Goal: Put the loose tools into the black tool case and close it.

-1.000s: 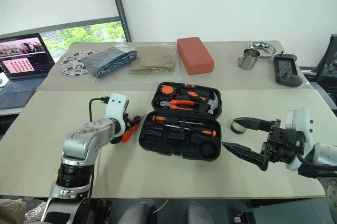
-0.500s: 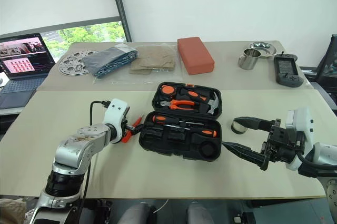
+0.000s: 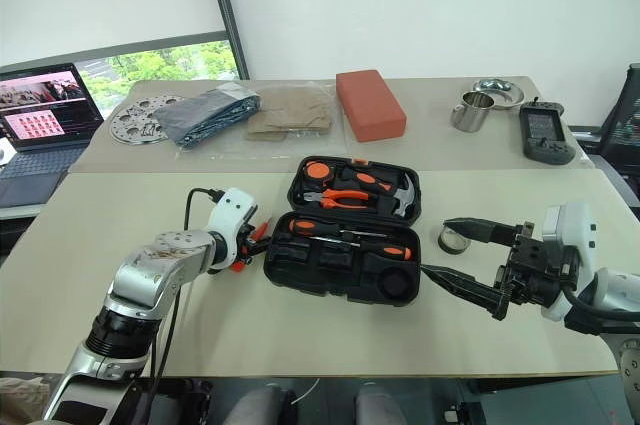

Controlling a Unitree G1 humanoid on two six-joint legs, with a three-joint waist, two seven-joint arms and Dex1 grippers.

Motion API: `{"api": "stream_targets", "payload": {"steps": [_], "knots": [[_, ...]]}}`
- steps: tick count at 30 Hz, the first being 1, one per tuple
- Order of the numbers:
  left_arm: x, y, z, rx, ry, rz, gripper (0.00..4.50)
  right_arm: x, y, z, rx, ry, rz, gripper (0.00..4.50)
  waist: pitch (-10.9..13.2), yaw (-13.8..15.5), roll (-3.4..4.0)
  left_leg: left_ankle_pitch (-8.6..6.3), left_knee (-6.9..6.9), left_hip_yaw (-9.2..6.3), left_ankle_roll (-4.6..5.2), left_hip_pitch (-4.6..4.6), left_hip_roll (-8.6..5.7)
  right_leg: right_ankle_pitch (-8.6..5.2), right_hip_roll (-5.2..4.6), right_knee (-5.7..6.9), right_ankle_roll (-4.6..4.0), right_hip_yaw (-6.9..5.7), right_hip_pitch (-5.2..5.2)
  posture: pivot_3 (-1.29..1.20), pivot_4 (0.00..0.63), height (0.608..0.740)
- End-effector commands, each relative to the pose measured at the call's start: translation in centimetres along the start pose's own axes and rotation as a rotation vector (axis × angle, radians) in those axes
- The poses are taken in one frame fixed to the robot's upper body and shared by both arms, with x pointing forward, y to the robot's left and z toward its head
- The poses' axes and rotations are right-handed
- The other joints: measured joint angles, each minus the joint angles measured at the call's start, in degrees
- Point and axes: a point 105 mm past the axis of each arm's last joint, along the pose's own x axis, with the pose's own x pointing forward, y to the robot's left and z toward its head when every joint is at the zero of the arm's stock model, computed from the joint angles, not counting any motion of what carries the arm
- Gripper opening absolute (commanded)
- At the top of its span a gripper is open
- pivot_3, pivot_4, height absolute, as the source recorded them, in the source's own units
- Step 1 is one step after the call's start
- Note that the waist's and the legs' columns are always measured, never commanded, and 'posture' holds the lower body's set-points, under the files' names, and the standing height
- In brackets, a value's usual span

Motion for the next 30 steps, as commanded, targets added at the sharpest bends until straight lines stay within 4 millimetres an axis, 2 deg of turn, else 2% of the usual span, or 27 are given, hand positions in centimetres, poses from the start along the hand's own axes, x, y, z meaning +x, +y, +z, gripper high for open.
{"api": "stream_targets", "payload": {"steps": [1,8,12,16,20,24,26,30], "knots": [[-0.1,0.0,0.4,0.01,-0.01,-0.004,2.85,-0.1,0.3,1.1,-0.05,-0.033,0.001,4.5,0.0,0.03,0.0,0.0,0.01,0.0,0.0,0.0,0.0,0.0,-0.01,0.0,0.0,0.0,0.0,0.0,0.15,0.74],[0.1,-0.2,-0.4,-0.072,0.037,-0.013,2.85,-0.4,0.1,0.9,-0.052,-0.031,-0.004,4.5,0.0,0.06,0.0,0.0,0.01,0.01,0.0,0.0,-0.01,0.0,-0.01,0.0,0.01,0.01,0.0,0.0,0.15,0.74],[0.3,-0.5,-0.8,-0.18,0.046,-0.019,2.85,-0.6,0.2,0.9,-0.057,-0.028,0.0,4.5,-0.01,0.06,0.01,0.0,0.01,0.02,0.0,0.0,-0.01,-0.01,-0.02,0.01,0.03,0.01,0.02,0.0,0.15,0.74],[0.4,-0.4,-1.6,-0.186,0.074,0.001,2.85,-0.6,0.2,0.9,-0.063,-0.022,0.004,4.5,-0.01,0.05,0.01,0.0,0.01,0.01,0.0,0.0,-0.01,-0.03,-0.01,0.01,0.05,0.01,0.07,0.0,0.15,0.74],[0.4,-0.3,-1.8,-0.195,0.074,0.013,1.8,-0.6,0.2,0.8,-0.084,-0.018,0.001,4.5,-0.01,0.01,0.02,0.0,0.0,0.02,0.0,0.02,-0.01,-0.06,-0.01,0.01,0.1,0.03,0.11,0.0,0.15,0.74],[0.3,0.1,-1.9,-0.195,0.074,0.03,0.26,-0.6,0.2,0.7,-0.086,-0.01,0.007,4.5,-0.02,0.05,0.03,0.0,0.01,0.02,0.0,0.06,-0.01,-0.06,-0.02,0.01,0.11,0.02,0.12,0.0,0.15,0.74],[0.3,0.4,-1.7,-0.195,0.066,0.047,0.01,-0.5,0.2,0.7,-0.087,-0.012,0.009,4.5,-0.05,0.05,0.07,0.0,0.0,0.03,0.0,0.05,-0.02,-0.06,-0.03,-0.01,0.1,0.02,0.22,0.0,0.15,0.74],[0.3,0.9,-0.8,-0.187,0.023,0.072,0.01,-0.4,0.2,0.8,-0.091,-0.013,0.01,4.5,-0.05,-0.09,0.07,0.0,0.0,0.03,0.0,0.08,-0.02,-0.1,-0.02,0.01,0.17,0.03,0.3,0.0,0.15,0.74]]}}
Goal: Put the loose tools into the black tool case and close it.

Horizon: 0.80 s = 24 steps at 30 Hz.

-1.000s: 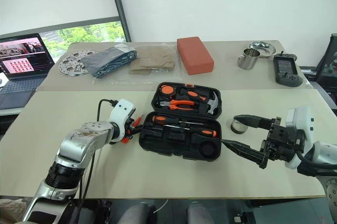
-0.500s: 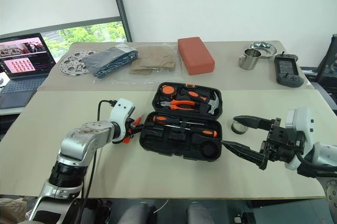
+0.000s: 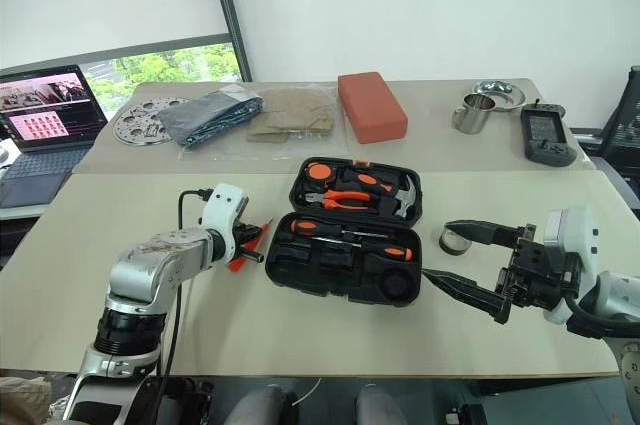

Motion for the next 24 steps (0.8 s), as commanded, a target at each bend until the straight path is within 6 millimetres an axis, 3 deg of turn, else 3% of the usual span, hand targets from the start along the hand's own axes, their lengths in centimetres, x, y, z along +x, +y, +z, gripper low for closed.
{"api": "stream_targets", "payload": {"steps": [1,10,13,15,17,19,24], "knots": [[0.3,0.4,-0.6,-0.001,0.025,0.022,0.01,-0.1,0.0,1.0,-0.062,-0.019,-0.007,4.5,0.0,-0.14,0.0,0.0,0.0,0.0,0.0,-0.01,0.0,0.0,0.01,0.01,0.01,0.01,0.0,0.0,0.15,0.74],[0.0,0.2,0.5,0.073,-0.041,0.009,0.01,-0.1,-0.1,1.2,-0.073,-0.024,-0.023,4.5,0.01,-0.1,-0.01,0.0,0.0,0.0,0.0,-0.01,0.01,-0.01,0.01,-0.01,0.01,0.0,-0.05,0.0,0.15,0.74],[-1.0,0.6,3.0,0.082,-0.188,0.034,0.7,-0.1,-0.1,1.3,-0.075,-0.024,-0.028,4.5,0.05,-0.11,-0.02,0.0,0.0,0.0,0.0,-0.02,0.02,0.02,0.01,0.0,-0.03,0.0,-0.12,0.0,0.15,0.74],[-1.7,0.6,4.0,0.101,-0.266,0.039,1.42,-0.2,-0.1,1.4,-0.076,-0.024,-0.031,4.5,0.07,0.02,-0.04,0.0,0.01,-0.03,0.0,-0.03,0.02,0.06,0.01,0.0,-0.11,-0.03,-0.21,0.0,0.15,0.74],[-2.4,0.4,4.3,0.129,-0.325,0.038,2.17,-0.2,-0.1,1.4,-0.074,-0.024,-0.031,4.5,0.07,0.05,-0.04,0.0,0.02,-0.03,0.0,-0.08,0.02,0.13,-0.01,-0.01,-0.22,-0.04,-0.31,0.0,0.15,0.74],[-2.8,0.1,3.3,0.134,-0.33,0.032,2.81,-0.2,0.0,1.5,-0.072,-0.023,-0.03,4.5,0.06,-0.04,-0.02,0.0,-0.04,0.01,0.0,-0.12,0.02,0.15,-0.03,-0.06,-0.25,0.0,-0.31,0.0,0.15,0.74],[-2.5,0.0,0.0,0.122,-0.235,0.034,2.81,-0.1,0.0,1.6,-0.067,-0.026,-0.024,4.5,0.07,-0.01,-0.01,-0.03,-0.06,0.04,-0.04,-0.23,0.05,0.14,-0.01,-0.07,-0.25,0.03,-0.3,0.0,0.15,0.74]]}}
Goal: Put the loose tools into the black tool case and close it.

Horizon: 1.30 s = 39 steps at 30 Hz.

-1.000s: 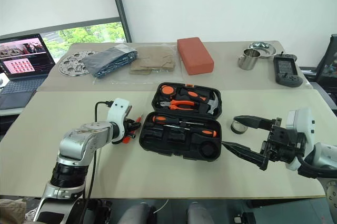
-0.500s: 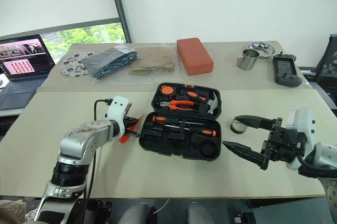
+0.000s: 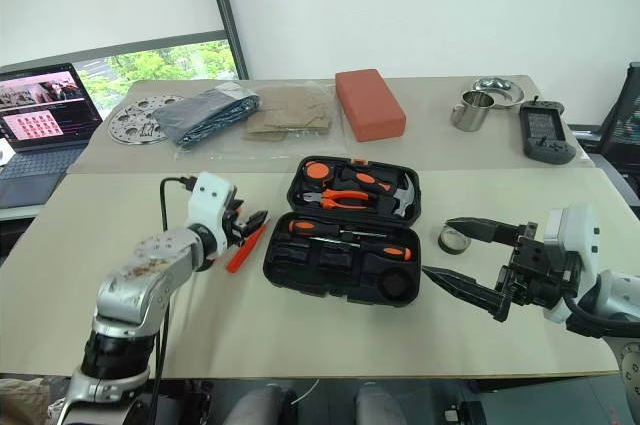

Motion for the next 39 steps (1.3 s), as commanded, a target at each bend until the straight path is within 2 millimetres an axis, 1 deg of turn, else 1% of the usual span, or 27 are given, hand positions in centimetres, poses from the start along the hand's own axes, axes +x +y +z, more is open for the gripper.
{"api": "stream_targets", "payload": {"steps": [1,6,10,12,13,14,16,18,19,20,23,24,27,30,31,32,33,34,35,37,39], "knots": [[-0.4,0.1,-0.4,0.025,0.008,0.021,2.81,-0.1,0.1,1.4,-0.053,-0.023,0.005,4.5,0.01,0.04,0.0,0.0,0.03,-0.02,0.0,0.07,0.0,0.0,0.0,0.0,0.0,-0.02,-0.01,0.0,0.15,0.74],[-0.1,0.2,-2.7,0.011,0.113,0.018,2.81,-0.4,-0.2,1.3,-0.052,-0.02,0.009,4.5,0.01,0.14,0.0,0.01,0.1,-0.01,0.0,0.16,-0.01,-0.04,-0.02,0.03,0.09,-0.03,-0.01,0.0,0.15,0.74],[-0.2,-0.6,-4.7,0.001,0.216,-0.026,2.81,-0.6,-0.1,1.1,-0.051,-0.018,0.011,4.5,-0.01,0.12,0.04,0.0,0.06,-0.01,0.0,0.14,0.0,-0.04,0.02,0.02,0.07,-0.03,0.0,0.0,0.15,0.74],[-0.4,-1.0,-5.4,0.002,0.255,-0.046,2.81,-0.7,0.0,1.0,-0.05,-0.018,0.01,4.5,-0.02,0.08,0.05,0.0,0.04,0.0,0.0,0.13,0.0,-0.04,0.01,0.02,0.07,-0.01,0.07,0.0,0.15,0.74],[-0.4,-1.1,-5.5,0.002,0.266,-0.049,2.29,-0.7,0.0,1.0,-0.049,-0.017,0.01,4.5,-0.02,0.02,0.05,0.0,0.02,0.01,0.0,0.13,0.0,-0.05,0.01,0.02,0.08,0.0,0.14,0.0,0.15,0.74],[-0.5,-1.1,-5.6,0.001,0.273,-0.05,2.14,-0.7,0.0,1.0,-0.049,-0.016,0.009,4.5,-0.02,-0.07,0.05,0.0,0.02,0.01,0.0,0.14,0.0,-0.06,0.01,0.02,0.08,0.0,0.19,0.0,0.15,0.74],[-0.6,-1.1,-5.8,-0.002,0.291,-0.046,1.29,-0.8,0.1,0.9,-0.049,-0.016,0.006,4.5,-0.03,-0.12,0.06,0.0,0.02,0.04,0.0,0.17,0.01,-0.14,0.01,0.02,0.22,0.03,0.27,0.0,0.15,0.74],[-0.7,-1.0,-6.0,-0.01,0.3,-0.04,0.7,-0.8,0.1,0.9,-0.049,-0.017,0.004,4.5,-0.04,-0.21,0.08,0.0,0.02,0.05,0.0,0.21,0.01,-0.18,0.01,0.02,0.28,0.03,0.3,0.0,0.15,0.74],[-0.7,-0.9,-5.9,-0.016,0.3,-0.036,0.47,-0.8,0.1,0.9,-0.049,-0.018,0.003,4.5,-0.05,-0.29,0.09,0.0,0.02,0.06,0.0,0.23,0.02,-0.19,0.02,0.02,0.29,0.05,0.31,0.0,0.15,0.74],[-0.7,-0.8,-5.9,-0.021,0.295,-0.033,0.47,-0.8,0.1,0.9,-0.049,-0.019,0.001,4.5,-0.05,-0.34,0.1,0.0,0.02,0.07,0.0,0.24,0.02,-0.2,0.03,0.03,0.31,0.06,0.31,0.0,0.15,0.74],[-0.3,-0.1,-4.3,-0.016,0.219,-0.003,0.47,-0.9,0.1,0.9,-0.048,-0.021,-0.002,4.5,-0.05,-0.37,0.1,0.0,0.02,0.08,0.0,0.26,0.03,-0.22,0.04,0.04,0.34,0.07,0.32,0.0,0.15,0.74],[0.0,0.2,-2.7,0.002,0.143,0.005,0.47,-0.9,0.1,0.9,-0.048,-0.022,-0.005,4.5,-0.05,-0.32,0.1,0.0,0.02,0.08,0.0,0.26,0.03,-0.22,0.04,0.04,0.34,0.07,0.32,0.0,0.15,0.74],[-0.1,0.7,3.4,0.08,-0.135,-0.031,0.47,-0.9,0.0,0.9,-0.045,-0.031,-0.012,4.5,0.02,-0.1,0.06,0.0,0.06,0.07,0.0,0.25,0.03,-0.21,0.03,0.05,0.34,0.06,0.26,0.0,0.15,0.74],[-0.5,1.1,7.4,0.124,-0.295,-0.115,0.47,-0.8,0.0,1.0,-0.039,-0.044,-0.014,4.5,0.13,0.21,-0.08,0.03,0.11,0.03,-0.04,0.19,0.03,-0.04,0.04,0.06,0.09,-0.02,-0.02,0.0,0.15,0.74],[-0.6,1.1,8.0,0.149,-0.316,-0.143,0.47,-0.7,-0.1,1.0,-0.039,-0.045,-0.013,4.5,0.12,0.23,-0.07,0.04,0.11,0.03,-0.05,0.12,0.03,0.03,0.02,0.05,-0.01,-0.06,-0.06,0.0,0.15,0.74],[-0.6,0.5,8.7,0.207,-0.332,-0.221,0.47,-0.6,-0.1,1.0,-0.037,-0.046,-0.012,4.5,0.09,0.19,-0.02,0.04,0.1,0.04,-0.05,0.12,0.02,0.03,0.02,0.04,-0.01,-0.04,-0.07,0.0,0.15,0.74],[-0.6,0.1,9.0,0.247,-0.339,-0.275,0.47,-0.6,-0.1,1.0,-0.037,-0.047,-0.01,4.5,0.07,0.19,0.01,0.04,0.06,0.09,-0.05,0.13,0.0,0.02,0.02,0.0,-0.01,0.0,-0.07,0.0,0.15,0.74],[-0.7,-0.8,9.2,0.312,-0.343,-0.366,0.47,-0.5,-0.2,0.9,-0.035,-0.048,-0.009,4.5,0.05,0.1,0.09,0.03,0.04,0.11,-0.04,0.12,-0.01,0.01,0.01,-0.02,0.0,0.0,-0.06,0.0,0.15,0.74],[-1.1,-2.2,9.0,0.432,-0.339,-0.503,0.47,-0.5,-0.2,0.8,-0.035,-0.049,-0.008,4.5,0.05,0.02,0.11,0.02,-0.02,0.13,-0.03,0.12,-0.02,0.01,0.01,-0.08,0.0,0.02,-0.08,0.0,0.15,0.74],[-1.5,-3.7,7.8,0.615,-0.291,-0.701,0.47,-0.5,-0.4,0.7,-0.035,-0.046,-0.008,4.5,0.05,-0.05,0.15,0.0,-0.05,0.18,0.0,0.09,-0.03,0.01,0.05,-0.14,0.0,0.03,-0.13,0.0,0.15,0.74],[-1.2,-3.9,6.9,0.739,-0.227,-0.804,0.47,-0.6,-0.4,0.5,-0.037,-0.037,-0.008,4.5,0.07,0.09,0.17,0.0,-0.08,0.25,-0.01,0.06,-0.05,0.01,0.06,-0.24,-0.02,-0.01,-0.15,0.0,0.15,0.74]]}}
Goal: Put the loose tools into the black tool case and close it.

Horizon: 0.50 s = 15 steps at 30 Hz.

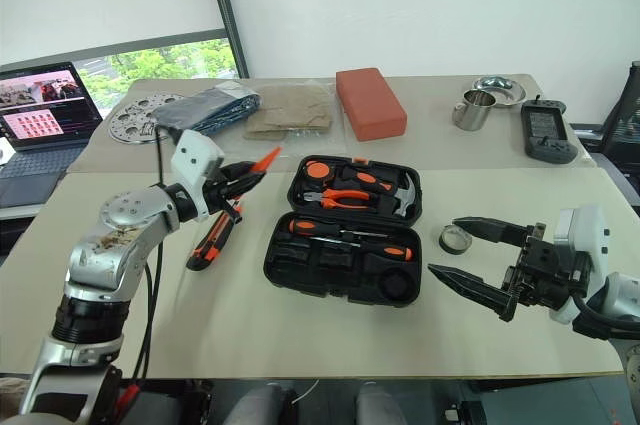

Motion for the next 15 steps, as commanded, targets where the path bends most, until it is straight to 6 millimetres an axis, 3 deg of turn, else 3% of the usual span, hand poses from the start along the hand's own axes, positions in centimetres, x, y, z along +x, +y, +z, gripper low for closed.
{"api": "stream_targets", "payload": {"steps": [1,7,15], "knots": [[0.4,-1.2,-0.4,0.175,0.058,-0.24,0.47,-0.1,0.0,0.4,-0.038,-0.011,0.005,4.5,0.02,0.04,0.0,0.0,0.0,0.03,0.0,-0.03,0.0,0.0,0.01,-0.04,-0.01,-0.01,0.0,0.0,0.15,0.74],[2.4,-1.2,-1.6,0.253,0.144,-0.436,0.47,-0.6,0.5,0.4,-0.041,-0.012,-0.023,4.5,-0.01,0.2,0.07,0.0,0.17,0.08,0.03,-0.32,-0.03,0.0,0.09,-0.08,0.01,-0.1,-0.04,0.0,0.15,0.74],[4.8,-1.7,-1.7,0.257,0.167,-0.528,0.47,-0.9,1.0,0.1,-0.039,-0.013,-0.048,4.5,-0.04,-0.11,0.12,-0.01,0.21,-0.03,0.07,-0.71,-0.12,0.0,0.22,0.1,0.02,0.03,-0.29,0.0,0.15,0.74]]}}
